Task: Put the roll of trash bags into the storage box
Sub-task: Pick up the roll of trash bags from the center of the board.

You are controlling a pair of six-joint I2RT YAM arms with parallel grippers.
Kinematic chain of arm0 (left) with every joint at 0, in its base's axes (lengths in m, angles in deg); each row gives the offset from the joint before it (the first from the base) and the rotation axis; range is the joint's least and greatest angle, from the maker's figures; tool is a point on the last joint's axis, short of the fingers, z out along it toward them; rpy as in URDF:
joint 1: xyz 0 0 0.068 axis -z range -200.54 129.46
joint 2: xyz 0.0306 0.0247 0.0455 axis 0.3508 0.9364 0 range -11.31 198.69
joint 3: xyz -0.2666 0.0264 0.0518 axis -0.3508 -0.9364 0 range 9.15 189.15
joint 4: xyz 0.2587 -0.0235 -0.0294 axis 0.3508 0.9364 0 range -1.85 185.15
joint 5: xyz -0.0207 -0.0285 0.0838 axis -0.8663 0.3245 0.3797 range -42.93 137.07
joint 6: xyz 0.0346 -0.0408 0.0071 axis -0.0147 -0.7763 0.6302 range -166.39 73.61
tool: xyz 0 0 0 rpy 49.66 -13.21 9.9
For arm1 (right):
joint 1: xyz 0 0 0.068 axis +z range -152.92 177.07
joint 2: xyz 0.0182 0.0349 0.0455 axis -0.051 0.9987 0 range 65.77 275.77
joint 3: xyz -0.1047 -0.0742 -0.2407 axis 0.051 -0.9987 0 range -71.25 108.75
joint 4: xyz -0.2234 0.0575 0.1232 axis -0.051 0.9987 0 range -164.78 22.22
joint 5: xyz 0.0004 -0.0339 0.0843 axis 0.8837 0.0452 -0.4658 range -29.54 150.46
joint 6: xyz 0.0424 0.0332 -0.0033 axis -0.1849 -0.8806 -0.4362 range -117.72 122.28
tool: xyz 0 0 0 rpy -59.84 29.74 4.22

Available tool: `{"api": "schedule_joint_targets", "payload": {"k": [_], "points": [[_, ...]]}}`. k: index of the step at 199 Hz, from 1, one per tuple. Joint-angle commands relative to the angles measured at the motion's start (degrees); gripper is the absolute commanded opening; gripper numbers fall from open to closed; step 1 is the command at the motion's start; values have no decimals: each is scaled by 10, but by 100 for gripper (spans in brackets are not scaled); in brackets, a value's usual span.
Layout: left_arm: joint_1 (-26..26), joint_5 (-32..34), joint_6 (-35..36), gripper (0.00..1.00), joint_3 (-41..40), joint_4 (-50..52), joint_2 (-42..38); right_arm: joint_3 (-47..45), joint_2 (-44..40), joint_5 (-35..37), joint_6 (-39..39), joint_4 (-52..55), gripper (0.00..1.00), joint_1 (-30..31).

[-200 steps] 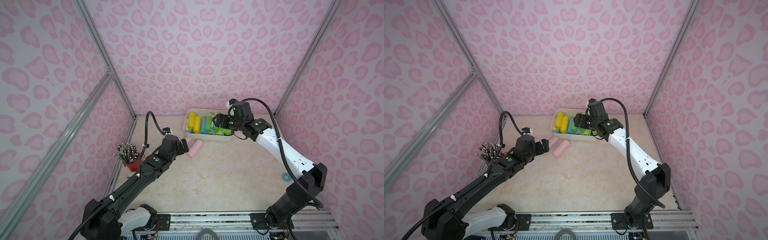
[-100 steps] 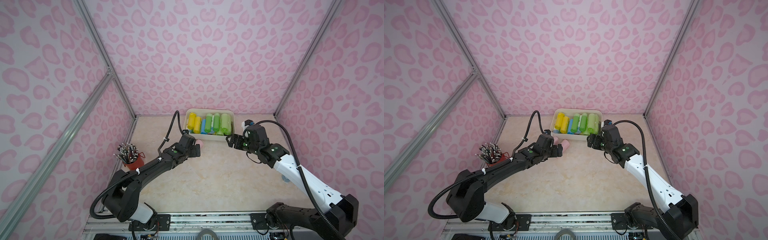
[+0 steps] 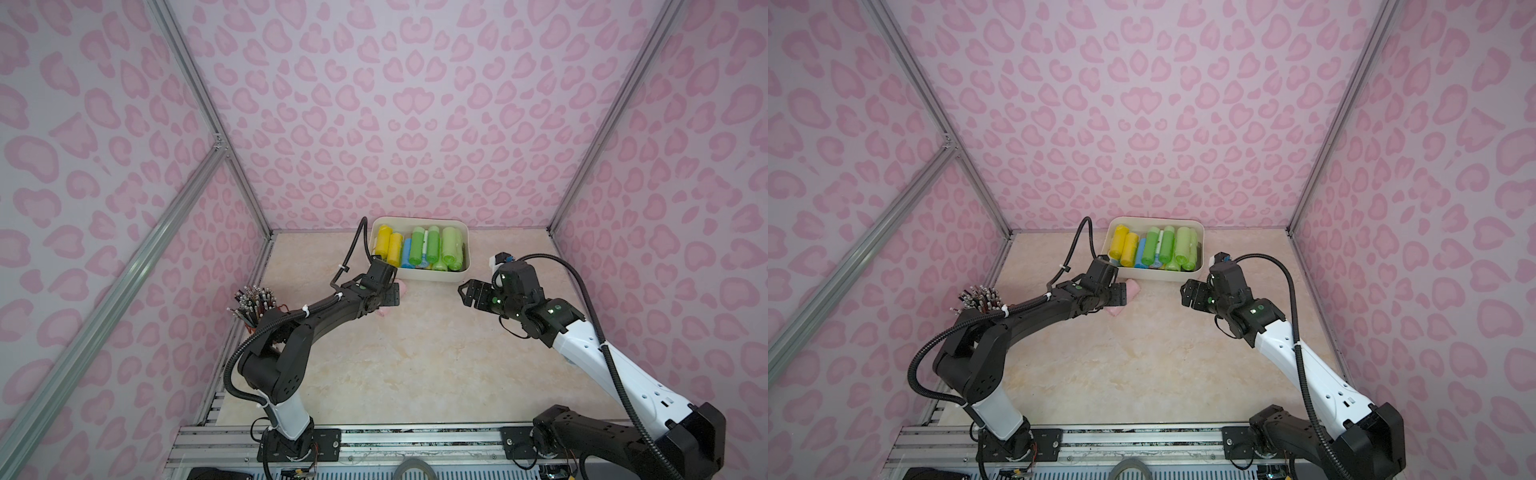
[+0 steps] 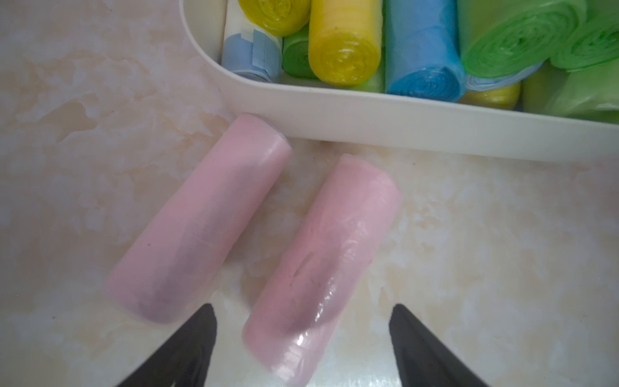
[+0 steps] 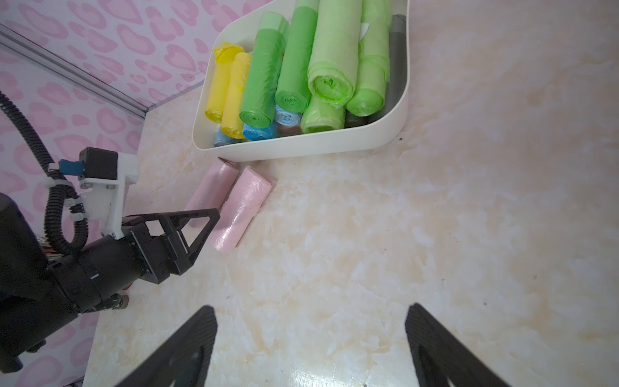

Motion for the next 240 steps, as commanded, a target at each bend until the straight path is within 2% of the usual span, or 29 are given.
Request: {"api": "schedule_joint_targets", "payload": {"k": [1, 88, 114, 147, 173, 199, 240], "points": [[0, 26, 18, 78, 25, 18, 26, 1, 1, -12, 10, 9, 90, -5], [10, 77, 51, 72, 66, 11, 122, 2, 21, -22, 15, 8, 90, -14], [10, 68, 54, 69, 83, 17, 148, -4, 14, -14, 11, 8, 90, -15], [19, 81, 50, 55, 77, 14, 147, -16, 6, -6, 2, 4, 90, -15], [37, 93, 63, 37, 57, 3, 130, -24, 8, -18, -5, -5, 90, -15], [52, 95, 54, 33, 45, -3, 116, -33, 5, -30, -6, -7, 90, -15], [51, 57, 21, 30, 37, 8, 79, -59, -15, -29, -13, -11, 90, -15]]}}
